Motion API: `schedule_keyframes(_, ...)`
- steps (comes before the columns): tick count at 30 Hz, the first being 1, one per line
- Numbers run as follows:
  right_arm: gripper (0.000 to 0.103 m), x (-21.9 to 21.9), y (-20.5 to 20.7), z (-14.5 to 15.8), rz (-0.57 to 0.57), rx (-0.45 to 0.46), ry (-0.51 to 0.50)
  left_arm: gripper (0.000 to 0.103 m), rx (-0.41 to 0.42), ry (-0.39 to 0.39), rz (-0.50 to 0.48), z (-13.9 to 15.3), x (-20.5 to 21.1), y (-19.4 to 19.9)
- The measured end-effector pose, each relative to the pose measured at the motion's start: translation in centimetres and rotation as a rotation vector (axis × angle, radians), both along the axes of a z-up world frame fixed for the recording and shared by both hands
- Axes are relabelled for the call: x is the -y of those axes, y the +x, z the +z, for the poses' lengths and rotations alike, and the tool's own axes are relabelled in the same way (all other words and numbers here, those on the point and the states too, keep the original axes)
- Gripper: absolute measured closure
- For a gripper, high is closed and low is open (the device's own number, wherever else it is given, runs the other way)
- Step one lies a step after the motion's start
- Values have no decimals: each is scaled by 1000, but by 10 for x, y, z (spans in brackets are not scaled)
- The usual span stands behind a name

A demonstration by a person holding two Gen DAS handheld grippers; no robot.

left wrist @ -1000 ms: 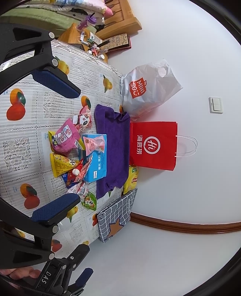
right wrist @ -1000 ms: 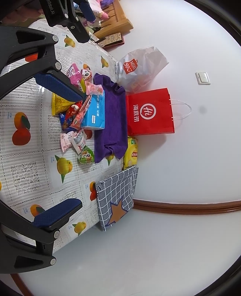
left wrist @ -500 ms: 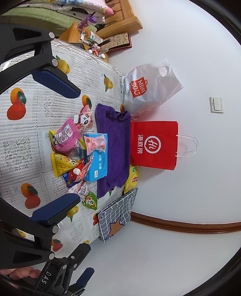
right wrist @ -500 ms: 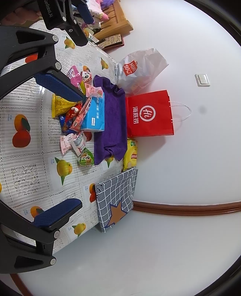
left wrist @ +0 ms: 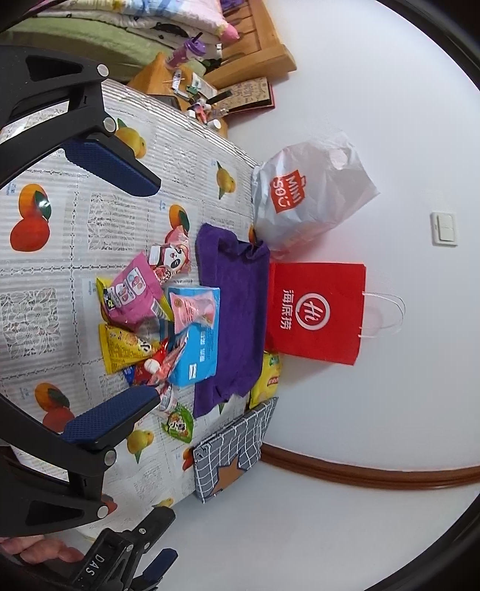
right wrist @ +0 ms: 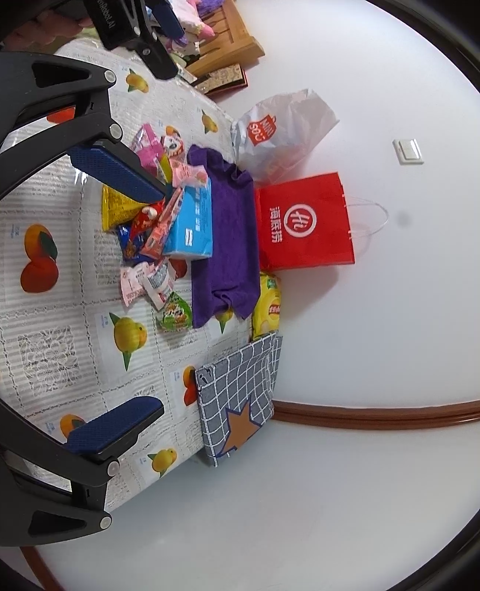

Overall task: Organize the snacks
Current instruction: 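Grasp the green snack bag with the right tool while the left tool grasps the pink panda packet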

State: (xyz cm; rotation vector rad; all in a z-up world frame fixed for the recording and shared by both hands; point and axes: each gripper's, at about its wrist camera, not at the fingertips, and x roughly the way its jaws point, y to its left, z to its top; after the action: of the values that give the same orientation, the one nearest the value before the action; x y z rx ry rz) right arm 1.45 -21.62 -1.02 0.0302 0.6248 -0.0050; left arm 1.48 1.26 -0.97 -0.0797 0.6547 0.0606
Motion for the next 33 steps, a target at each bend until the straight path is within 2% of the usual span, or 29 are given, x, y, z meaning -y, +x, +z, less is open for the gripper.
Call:
schedule_keyframes(5, 0, 7, 14, -15, 20, 12, -53, 0, -61, 20, 22, -19, -7, 21)
schedule_keyframes(9, 0, 9, 32, -34, 50, -7, -91, 0, -58, 12, 1, -35, -14, 33)
schedule_keyframes(14, 1, 16, 65, -64, 72, -99, -47, 0, -71, -31, -16, -52, -24, 53)
schedule_keyframes(17, 4, 21, 90, -80, 48, -146, -32, 0, -140, -9, -14, -62, -28, 74)
schedule_keyframes(21, 6, 27, 119, -94, 74, -159, 32, 0, -149, 11, -2, -69, -36, 90)
schedule_keyframes(25, 20, 27, 151, -110, 83, -182, 8, 0, -140, 50, -3, -74, -41, 101)
schedule_keyframes(27, 23, 27, 165, -119, 91, -204, 9, 0, -155, 67, 20, -78, -44, 108)
schedule_keyframes(31, 34, 32, 190, -142, 102, -256, 29, 0, -170, 27, 21, -81, -54, 118)
schedule_keyframes(33, 34, 34, 199, -149, 112, -273, 43, 0, -168, 5, 26, -83, -59, 119)
